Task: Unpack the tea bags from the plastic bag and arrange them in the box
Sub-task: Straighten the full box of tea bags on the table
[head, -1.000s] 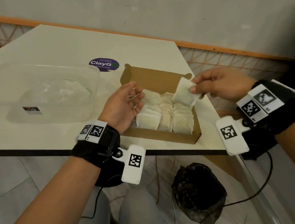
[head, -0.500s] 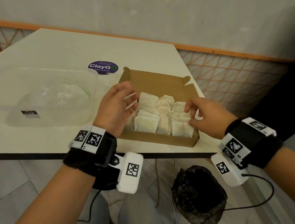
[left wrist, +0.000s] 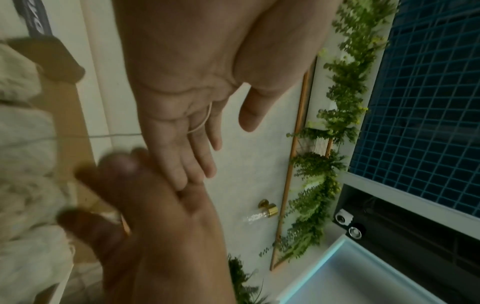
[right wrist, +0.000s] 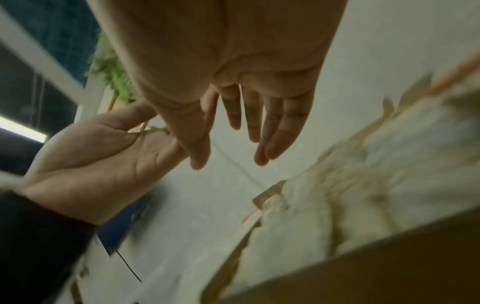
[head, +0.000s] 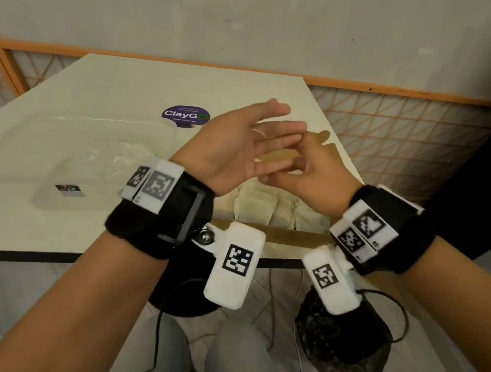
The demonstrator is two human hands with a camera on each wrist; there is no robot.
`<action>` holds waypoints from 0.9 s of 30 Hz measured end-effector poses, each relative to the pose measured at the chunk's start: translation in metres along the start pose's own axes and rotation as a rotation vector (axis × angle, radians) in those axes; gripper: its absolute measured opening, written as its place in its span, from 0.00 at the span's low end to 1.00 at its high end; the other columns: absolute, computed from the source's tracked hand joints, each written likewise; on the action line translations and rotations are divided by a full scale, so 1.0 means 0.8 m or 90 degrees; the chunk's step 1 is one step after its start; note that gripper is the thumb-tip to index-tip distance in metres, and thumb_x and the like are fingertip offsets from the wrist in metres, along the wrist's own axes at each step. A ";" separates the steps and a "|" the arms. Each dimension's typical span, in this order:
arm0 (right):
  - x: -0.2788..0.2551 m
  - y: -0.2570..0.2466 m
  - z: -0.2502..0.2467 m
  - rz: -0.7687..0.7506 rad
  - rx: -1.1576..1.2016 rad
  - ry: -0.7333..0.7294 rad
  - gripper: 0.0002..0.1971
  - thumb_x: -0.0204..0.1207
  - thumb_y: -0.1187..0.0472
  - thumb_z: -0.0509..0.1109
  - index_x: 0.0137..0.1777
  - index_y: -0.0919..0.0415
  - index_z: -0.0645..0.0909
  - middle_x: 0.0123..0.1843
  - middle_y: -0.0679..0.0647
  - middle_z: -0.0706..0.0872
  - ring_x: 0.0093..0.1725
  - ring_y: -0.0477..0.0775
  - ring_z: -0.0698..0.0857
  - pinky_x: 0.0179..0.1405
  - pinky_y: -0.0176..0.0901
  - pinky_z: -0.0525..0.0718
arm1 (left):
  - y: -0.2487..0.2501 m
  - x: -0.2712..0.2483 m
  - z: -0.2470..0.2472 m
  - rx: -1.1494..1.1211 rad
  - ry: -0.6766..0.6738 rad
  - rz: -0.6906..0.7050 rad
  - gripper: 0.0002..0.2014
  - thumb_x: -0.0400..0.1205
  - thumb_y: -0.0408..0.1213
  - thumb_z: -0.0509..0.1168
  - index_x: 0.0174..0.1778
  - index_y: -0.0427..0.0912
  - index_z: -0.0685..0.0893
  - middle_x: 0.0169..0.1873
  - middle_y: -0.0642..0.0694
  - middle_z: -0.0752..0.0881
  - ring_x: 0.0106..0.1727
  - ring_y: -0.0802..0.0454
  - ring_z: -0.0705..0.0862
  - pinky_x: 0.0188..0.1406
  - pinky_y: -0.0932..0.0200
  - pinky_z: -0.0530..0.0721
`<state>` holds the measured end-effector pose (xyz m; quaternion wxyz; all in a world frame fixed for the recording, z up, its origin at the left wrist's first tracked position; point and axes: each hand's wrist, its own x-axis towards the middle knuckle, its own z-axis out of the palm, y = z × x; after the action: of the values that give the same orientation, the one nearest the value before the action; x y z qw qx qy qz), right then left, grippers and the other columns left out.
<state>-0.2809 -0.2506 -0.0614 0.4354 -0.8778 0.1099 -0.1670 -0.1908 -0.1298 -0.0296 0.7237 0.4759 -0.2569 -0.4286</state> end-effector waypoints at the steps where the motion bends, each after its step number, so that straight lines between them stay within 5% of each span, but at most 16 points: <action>1: 0.008 -0.004 0.005 0.008 0.045 0.000 0.18 0.72 0.66 0.72 0.62 0.64 0.75 0.52 0.52 0.85 0.47 0.47 0.87 0.43 0.36 0.85 | 0.002 0.003 0.005 0.019 0.004 -0.002 0.11 0.86 0.42 0.57 0.59 0.42 0.78 0.54 0.42 0.88 0.57 0.49 0.86 0.53 0.57 0.86; 4: 0.021 -0.001 0.007 0.063 0.113 0.014 0.02 0.77 0.68 0.67 0.46 0.63 0.81 0.35 0.52 0.87 0.31 0.40 0.85 0.29 0.27 0.80 | 0.014 0.004 0.005 0.062 0.017 0.008 0.10 0.86 0.41 0.58 0.60 0.43 0.78 0.54 0.44 0.88 0.53 0.49 0.87 0.49 0.59 0.87; 6: 0.023 0.014 -0.001 0.110 0.083 0.025 0.06 0.77 0.65 0.68 0.40 0.61 0.84 0.28 0.48 0.86 0.26 0.39 0.82 0.28 0.27 0.78 | 0.024 -0.002 -0.004 0.100 0.030 0.041 0.09 0.86 0.40 0.58 0.58 0.44 0.79 0.55 0.45 0.88 0.53 0.49 0.89 0.48 0.58 0.87; 9: 0.019 0.033 -0.014 0.171 -0.082 -0.014 0.06 0.76 0.67 0.68 0.40 0.63 0.85 0.33 0.54 0.85 0.30 0.45 0.79 0.36 0.33 0.78 | 0.034 -0.015 -0.025 0.099 0.091 0.108 0.08 0.85 0.39 0.61 0.55 0.46 0.83 0.55 0.47 0.88 0.55 0.50 0.88 0.54 0.55 0.86; 13: 0.009 0.031 -0.036 0.167 -0.295 0.019 0.11 0.76 0.63 0.67 0.57 0.57 0.81 0.46 0.50 0.82 0.46 0.49 0.80 0.43 0.35 0.75 | 0.016 -0.028 -0.053 0.070 0.215 0.085 0.12 0.83 0.45 0.61 0.60 0.49 0.82 0.60 0.51 0.84 0.63 0.55 0.81 0.65 0.49 0.77; 18: -0.021 0.056 -0.047 0.253 -0.062 0.185 0.22 0.77 0.53 0.68 0.70 0.53 0.72 0.64 0.49 0.78 0.62 0.49 0.77 0.65 0.49 0.75 | -0.028 -0.023 -0.060 0.159 0.290 -0.008 0.26 0.86 0.55 0.54 0.78 0.49 0.68 0.79 0.52 0.68 0.79 0.56 0.64 0.76 0.49 0.61; 21: -0.045 0.090 -0.035 0.326 0.050 0.219 0.26 0.78 0.53 0.66 0.76 0.53 0.66 0.73 0.49 0.74 0.71 0.51 0.73 0.73 0.57 0.72 | -0.042 -0.006 -0.068 0.103 0.302 -0.110 0.32 0.86 0.58 0.52 0.82 0.44 0.60 0.81 0.49 0.63 0.80 0.53 0.64 0.66 0.52 0.67; 23: -0.056 0.107 -0.023 0.330 0.139 0.232 0.25 0.80 0.57 0.64 0.77 0.58 0.66 0.76 0.51 0.72 0.73 0.52 0.72 0.76 0.55 0.69 | -0.047 0.004 -0.078 0.062 0.292 -0.172 0.36 0.85 0.61 0.49 0.82 0.37 0.58 0.80 0.44 0.66 0.77 0.50 0.69 0.60 0.53 0.74; 27: -0.063 0.114 -0.007 0.273 0.358 0.223 0.18 0.83 0.68 0.57 0.71 0.62 0.74 0.68 0.56 0.81 0.67 0.53 0.80 0.70 0.50 0.76 | -0.054 0.015 -0.088 0.067 0.217 -0.207 0.37 0.85 0.63 0.43 0.69 0.34 0.78 0.59 0.40 0.85 0.55 0.46 0.86 0.43 0.53 0.84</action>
<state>-0.3340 -0.2916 -0.1414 0.6587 -0.6394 0.3136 -0.2428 -0.1460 -0.1153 -0.0981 0.6525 0.6134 -0.0726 -0.4390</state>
